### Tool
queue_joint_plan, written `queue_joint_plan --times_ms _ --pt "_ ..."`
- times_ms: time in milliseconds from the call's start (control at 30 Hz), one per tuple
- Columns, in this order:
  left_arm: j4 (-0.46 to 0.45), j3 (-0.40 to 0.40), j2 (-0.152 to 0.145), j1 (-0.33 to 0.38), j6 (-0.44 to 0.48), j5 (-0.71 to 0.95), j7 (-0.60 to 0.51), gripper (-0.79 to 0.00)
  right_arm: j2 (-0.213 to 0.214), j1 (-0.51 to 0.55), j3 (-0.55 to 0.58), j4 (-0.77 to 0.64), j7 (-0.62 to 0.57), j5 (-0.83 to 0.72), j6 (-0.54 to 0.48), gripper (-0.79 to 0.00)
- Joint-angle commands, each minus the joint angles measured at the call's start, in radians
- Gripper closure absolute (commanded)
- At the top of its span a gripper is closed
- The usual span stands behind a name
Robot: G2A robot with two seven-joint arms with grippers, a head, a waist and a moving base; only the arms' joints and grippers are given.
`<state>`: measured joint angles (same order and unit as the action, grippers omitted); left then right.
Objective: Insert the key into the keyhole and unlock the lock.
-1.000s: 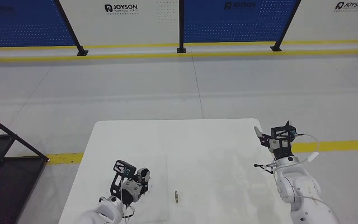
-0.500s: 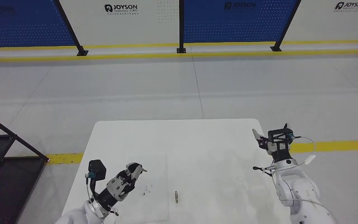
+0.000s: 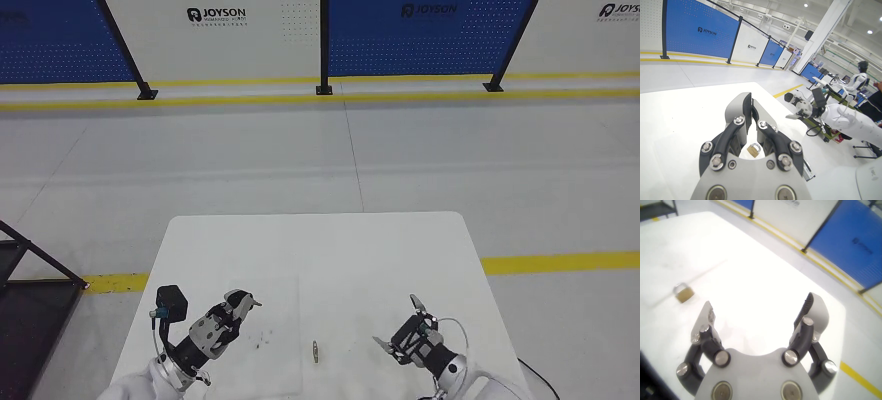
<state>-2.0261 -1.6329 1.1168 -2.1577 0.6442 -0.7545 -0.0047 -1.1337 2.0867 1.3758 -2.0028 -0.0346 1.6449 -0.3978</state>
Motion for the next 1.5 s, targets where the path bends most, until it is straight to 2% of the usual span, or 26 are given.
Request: queue_joint_plan --times_ms 0,133,267,367,533,600,933,1067,1133,1200,1333,1467 --pt "0.000 0.000 0.000 0.000 0.000 0.000 0.000 0.000 0.003 -0.006 -0.028 0.012 -0.020 -0.004 -0.084 -0.785" --pt "0.000 0.000 0.000 0.000 0.000 0.000 0.000 0.000 0.001 -0.069 -0.103 0.067 -0.098 -0.033 -0.194 -0.785" --pt "0.000 0.000 0.000 0.000 0.000 0.000 0.000 0.000 -0.009 -0.149 -0.188 0.135 -0.139 -0.071 -0.222 -0.785" --pt "0.000 0.000 0.000 0.000 0.000 0.000 0.000 0.000 -0.013 -0.190 -0.230 0.173 -0.126 -0.102 -0.257 -0.785" --pt "0.000 0.000 0.000 0.000 0.000 0.000 0.000 0.000 -0.017 -0.229 -0.280 0.220 -0.120 -0.145 -0.280 -0.785" --pt "0.000 0.000 0.000 0.000 0.000 0.000 0.000 0.000 -0.019 -0.241 -0.290 0.229 -0.114 -0.153 -0.259 -0.785" --pt "0.000 0.000 0.000 0.000 0.000 0.000 0.000 0.000 -0.019 -0.242 -0.292 0.229 -0.113 -0.149 -0.252 -0.785" --pt "0.000 0.000 0.000 0.000 0.000 0.000 0.000 0.000 -0.026 -0.249 -0.306 0.246 -0.089 -0.206 -0.180 -0.785" --pt "0.000 0.000 0.000 0.000 0.000 0.000 0.000 0.000 -0.034 -0.258 -0.331 0.261 -0.092 -0.233 -0.113 -0.785" --pt "0.000 0.000 0.000 0.000 0.000 0.000 0.000 0.000 -0.045 -0.263 -0.365 0.267 -0.099 -0.226 -0.009 -0.785" --pt "0.000 0.000 0.000 0.000 0.000 0.000 0.000 0.000 -0.063 -0.289 -0.434 0.289 -0.164 -0.202 0.122 -0.785" --pt "0.000 0.000 0.000 0.000 0.000 0.000 0.000 0.000 -0.077 -0.309 -0.495 0.307 -0.201 -0.169 0.210 -0.785"
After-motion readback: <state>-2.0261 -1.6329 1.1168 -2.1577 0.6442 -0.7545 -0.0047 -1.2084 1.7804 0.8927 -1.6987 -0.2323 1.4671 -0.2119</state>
